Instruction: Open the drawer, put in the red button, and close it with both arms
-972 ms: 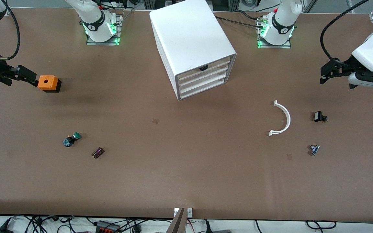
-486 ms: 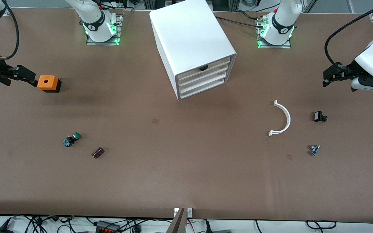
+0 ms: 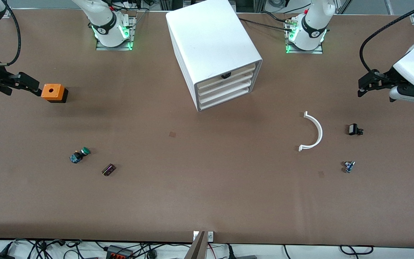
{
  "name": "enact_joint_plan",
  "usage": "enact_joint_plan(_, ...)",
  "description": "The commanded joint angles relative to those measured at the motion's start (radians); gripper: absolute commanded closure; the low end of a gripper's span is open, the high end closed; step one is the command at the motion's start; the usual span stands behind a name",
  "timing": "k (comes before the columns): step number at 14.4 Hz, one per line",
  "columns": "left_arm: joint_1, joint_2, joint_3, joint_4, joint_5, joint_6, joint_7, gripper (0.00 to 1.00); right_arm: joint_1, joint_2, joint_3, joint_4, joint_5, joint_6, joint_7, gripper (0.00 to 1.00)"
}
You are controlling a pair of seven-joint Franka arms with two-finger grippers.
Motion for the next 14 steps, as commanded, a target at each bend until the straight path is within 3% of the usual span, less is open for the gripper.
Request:
enact_joint_plan(1, -0.004, 0.02, -0.006, 0.043, -0.006, -0.032, 0.013, 0.0, 0.004, -0.006, -0.005, 0.006, -0.015, -0.011, -0.011, 0.0)
enact_joint_plan(14, -0.004, 0.032, -0.006, 0.057, -0.006, -0.05, 0.01, 0.0, 0.007, -0.001, -0.004, 0.005, -0.015, -0.009, -0.009, 0.0)
